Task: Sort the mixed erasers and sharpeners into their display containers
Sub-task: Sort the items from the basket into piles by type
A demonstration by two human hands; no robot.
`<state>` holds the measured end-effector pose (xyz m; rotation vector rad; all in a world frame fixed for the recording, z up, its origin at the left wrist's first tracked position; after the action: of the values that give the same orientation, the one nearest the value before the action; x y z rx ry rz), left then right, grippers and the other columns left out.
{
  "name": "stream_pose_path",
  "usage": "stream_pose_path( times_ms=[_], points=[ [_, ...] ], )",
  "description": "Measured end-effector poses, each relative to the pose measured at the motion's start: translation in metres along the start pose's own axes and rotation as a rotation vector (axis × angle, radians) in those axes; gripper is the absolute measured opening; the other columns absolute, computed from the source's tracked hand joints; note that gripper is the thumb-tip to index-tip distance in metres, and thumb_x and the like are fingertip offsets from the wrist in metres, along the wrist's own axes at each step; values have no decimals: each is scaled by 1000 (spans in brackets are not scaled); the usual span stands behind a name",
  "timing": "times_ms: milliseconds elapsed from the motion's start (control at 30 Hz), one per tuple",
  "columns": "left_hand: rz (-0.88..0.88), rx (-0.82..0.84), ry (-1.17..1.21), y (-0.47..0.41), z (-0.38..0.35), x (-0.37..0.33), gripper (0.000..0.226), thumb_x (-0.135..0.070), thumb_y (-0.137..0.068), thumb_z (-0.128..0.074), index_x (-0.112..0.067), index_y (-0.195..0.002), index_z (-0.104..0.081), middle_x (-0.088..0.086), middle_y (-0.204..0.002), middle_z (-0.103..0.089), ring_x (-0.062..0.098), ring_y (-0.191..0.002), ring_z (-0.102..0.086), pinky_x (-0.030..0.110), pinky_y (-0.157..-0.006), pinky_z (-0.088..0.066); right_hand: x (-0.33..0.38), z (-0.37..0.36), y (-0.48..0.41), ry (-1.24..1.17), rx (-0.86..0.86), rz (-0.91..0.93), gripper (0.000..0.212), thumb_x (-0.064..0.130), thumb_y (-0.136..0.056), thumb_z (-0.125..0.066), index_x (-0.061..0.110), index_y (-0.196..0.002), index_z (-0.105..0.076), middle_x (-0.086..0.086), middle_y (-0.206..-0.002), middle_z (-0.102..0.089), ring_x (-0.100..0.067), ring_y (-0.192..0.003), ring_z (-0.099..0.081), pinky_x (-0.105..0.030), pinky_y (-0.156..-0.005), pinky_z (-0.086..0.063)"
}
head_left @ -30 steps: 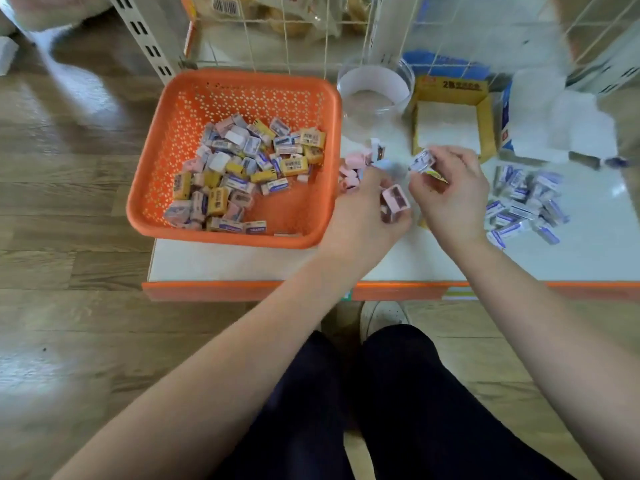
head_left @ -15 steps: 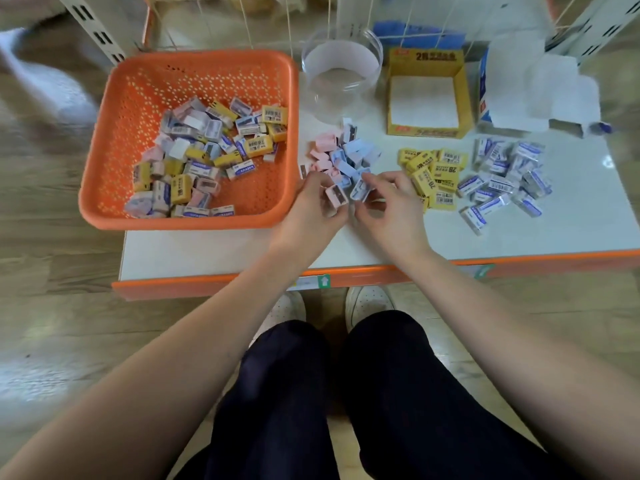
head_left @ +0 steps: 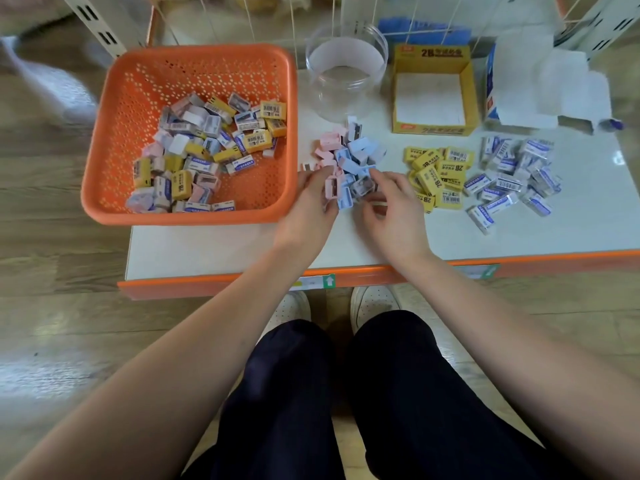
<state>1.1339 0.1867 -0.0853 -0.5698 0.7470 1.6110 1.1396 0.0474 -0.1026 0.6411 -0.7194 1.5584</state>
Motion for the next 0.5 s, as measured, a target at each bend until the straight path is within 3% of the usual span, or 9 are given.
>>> stream_pose_path(
  times_ms=[200, 300, 400, 500],
  points=[
    [-23, 90, -26, 22, -1, 0, 63, -6, -92, -51, -18, -148, -26, 0, -151, -24, 7, -97, -51, 29, -93, -47, 5, 4, 4, -25, -39, 42, 43, -3, -85, -53, 6, -126, -54, -12, -118, -52, -11, -93, -57, -19, -87, -45],
    [-72, 82, -27, 35, -3, 3, 63, -3, -89, -52, -12, -147, -27, 6, -152, -21, 17, -124, -43, 30, -98, -45, 10, 11, 2, 11, -31, 69, 40, -3, -83, -54, 5, -122, -57, -12, -116, -53, -8, -89, -54, -8, -81, -40],
    [-114, 113, 7, 46, -1, 5, 61, 0, -87, -54, -9, -144, -33, 10, -147, -31, 25, -130, -39, 42, -100, -45, 20, 18, -3, 24, -47, 98, 36, -3, -83, -55, 5, -117, -60, -12, -114, -54, -10, -85, -56, -16, -78, -45],
    [-179, 122, 18, 55, 12, -1, 56, 0, -85, -55, -11, -139, -41, 9, -137, -41, 21, -118, -49, 41, -95, -47, 36, 22, -9, 34, -61, 136, 33, -1, -83, -56, 6, -114, -62, -13, -113, -55, -14, -84, -60, -29, -78, -52]
  ],
)
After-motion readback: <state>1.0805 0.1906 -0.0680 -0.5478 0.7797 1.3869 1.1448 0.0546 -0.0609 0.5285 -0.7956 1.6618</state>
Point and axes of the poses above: each hand's wrist, its own y-axis away from the middle knuckle, its own z-axis out of the back of the hand, x = y × z, the point moved 2 cm from there along -y, towards the middle knuckle
